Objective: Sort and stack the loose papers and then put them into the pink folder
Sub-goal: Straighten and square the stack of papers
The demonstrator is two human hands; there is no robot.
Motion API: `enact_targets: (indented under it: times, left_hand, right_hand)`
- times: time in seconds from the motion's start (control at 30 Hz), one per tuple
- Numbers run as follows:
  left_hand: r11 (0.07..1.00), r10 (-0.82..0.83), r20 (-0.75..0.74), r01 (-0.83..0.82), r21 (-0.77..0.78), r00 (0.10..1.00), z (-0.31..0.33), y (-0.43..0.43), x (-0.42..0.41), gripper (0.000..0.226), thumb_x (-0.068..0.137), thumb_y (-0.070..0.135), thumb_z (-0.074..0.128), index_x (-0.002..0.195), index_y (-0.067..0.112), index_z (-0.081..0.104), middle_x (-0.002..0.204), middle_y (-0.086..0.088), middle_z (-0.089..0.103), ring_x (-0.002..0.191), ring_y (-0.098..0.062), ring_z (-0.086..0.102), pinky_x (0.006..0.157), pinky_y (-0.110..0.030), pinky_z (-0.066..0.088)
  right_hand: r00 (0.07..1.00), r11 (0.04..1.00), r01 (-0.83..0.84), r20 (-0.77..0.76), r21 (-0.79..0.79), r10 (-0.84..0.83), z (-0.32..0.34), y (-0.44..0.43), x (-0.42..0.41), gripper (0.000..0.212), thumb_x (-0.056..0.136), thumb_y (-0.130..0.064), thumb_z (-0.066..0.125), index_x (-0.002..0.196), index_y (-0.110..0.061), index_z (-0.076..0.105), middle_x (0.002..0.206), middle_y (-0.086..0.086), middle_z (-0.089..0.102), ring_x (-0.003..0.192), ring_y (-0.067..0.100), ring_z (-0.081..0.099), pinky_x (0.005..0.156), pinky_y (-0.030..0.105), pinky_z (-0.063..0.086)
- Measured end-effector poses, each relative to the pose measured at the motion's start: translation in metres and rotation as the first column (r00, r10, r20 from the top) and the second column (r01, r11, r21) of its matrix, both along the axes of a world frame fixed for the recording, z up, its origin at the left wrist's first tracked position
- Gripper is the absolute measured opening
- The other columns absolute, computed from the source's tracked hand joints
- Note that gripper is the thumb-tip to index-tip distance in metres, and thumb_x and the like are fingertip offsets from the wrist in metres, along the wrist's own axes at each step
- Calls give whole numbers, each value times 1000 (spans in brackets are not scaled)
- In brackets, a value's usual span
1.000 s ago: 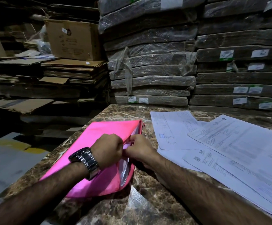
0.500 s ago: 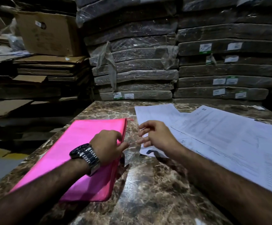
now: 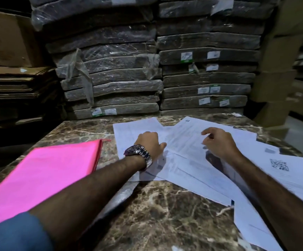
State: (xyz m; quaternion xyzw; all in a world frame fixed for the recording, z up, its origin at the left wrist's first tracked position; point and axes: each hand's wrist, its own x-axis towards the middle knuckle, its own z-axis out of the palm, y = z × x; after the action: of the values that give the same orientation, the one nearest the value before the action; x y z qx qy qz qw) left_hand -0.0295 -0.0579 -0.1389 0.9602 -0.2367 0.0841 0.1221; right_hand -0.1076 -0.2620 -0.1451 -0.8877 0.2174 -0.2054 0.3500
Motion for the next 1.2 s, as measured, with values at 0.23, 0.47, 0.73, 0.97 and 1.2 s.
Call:
enact_targets:
  times: [0.23,0.47,0.73,0.97,1.2]
  left_hand:
    - [983,153,-227,-126,132,962,-10,-57,26,95,67,83,48,125,8,49,124,-16,53,115,-35,47,96,-47,43]
    - [985,155,-311,-125,115,938,15,-69,41,74,71,55,73,123,5,56,122,-11,61,113,-27,58,95,-36,49]
    - [903,47,-706,-332,-272,707,27,-44,57,18,81,16,74,74,4,63,54,-5,64,42,-14,56,44,-18,48]
    - [678,-184,-812,-526,-513,554,26,14,49,5,83,2,68,83,1,63,56,-7,69,45,-10,63,41,-15,50]
    - [826,-107,-710,-335,-453,696,18,47,14,22,82,21,72,92,6,59,89,-18,65,71,-22,66,61,-26,51]
  right_hand:
    - [988,992,36,-143,-123,-53,-16,-31,4,35,85,-7,54,116,-15,66,114,6,70,114,25,60,92,28,46]
    - [987,983,32,-148,-181,-59,-20,-30,5,32,91,-14,57,122,-13,65,123,8,66,113,24,59,90,29,47]
    - [995,993,89,-28,-73,-91,-16,-36,0,27,92,-18,59,116,-9,68,113,7,71,92,19,67,77,22,49]
    - [986,967,143,57,209,-158,-9,-31,-4,25,94,-27,58,108,-10,71,106,8,71,89,21,64,76,29,48]
    - [986,598,-165,143,784,85,-9,1,-4,46,84,-20,75,126,-15,58,122,6,61,98,17,67,69,31,58]
